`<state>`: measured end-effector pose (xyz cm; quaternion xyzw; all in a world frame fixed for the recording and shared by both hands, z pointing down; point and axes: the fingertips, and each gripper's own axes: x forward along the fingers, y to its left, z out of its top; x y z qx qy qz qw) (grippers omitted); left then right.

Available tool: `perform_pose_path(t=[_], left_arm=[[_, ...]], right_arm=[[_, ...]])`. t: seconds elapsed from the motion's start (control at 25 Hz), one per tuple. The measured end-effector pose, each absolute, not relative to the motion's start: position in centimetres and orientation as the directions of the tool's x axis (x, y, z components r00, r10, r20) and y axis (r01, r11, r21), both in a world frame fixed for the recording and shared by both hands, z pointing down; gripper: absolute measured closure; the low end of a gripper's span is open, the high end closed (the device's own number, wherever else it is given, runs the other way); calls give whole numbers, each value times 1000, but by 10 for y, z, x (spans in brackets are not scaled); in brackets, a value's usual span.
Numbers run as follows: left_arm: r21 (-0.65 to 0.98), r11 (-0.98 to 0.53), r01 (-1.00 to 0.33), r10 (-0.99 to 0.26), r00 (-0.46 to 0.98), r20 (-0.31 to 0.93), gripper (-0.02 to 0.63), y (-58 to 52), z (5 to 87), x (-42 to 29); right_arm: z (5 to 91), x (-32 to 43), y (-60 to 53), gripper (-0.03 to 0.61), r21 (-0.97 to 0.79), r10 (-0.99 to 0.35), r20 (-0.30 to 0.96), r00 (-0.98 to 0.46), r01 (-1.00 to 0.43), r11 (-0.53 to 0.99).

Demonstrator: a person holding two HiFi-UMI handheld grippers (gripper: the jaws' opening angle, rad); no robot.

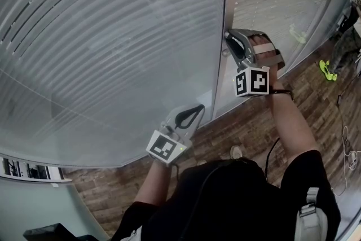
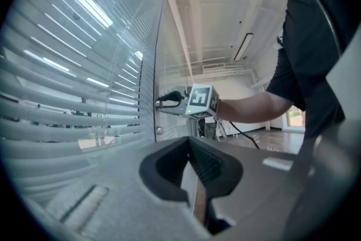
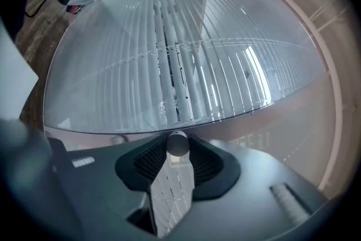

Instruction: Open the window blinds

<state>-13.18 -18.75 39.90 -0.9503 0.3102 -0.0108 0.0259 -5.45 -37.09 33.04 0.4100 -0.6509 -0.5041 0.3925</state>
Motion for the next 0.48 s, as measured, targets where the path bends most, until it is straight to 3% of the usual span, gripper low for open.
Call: perform_pose_path(t=[0.48], left_arm=[[-66, -807, -587, -588, 809, 6, 610, -189, 399, -132]], right_arm=[[326, -54, -371, 453, 900, -912, 124, -390, -343, 268]])
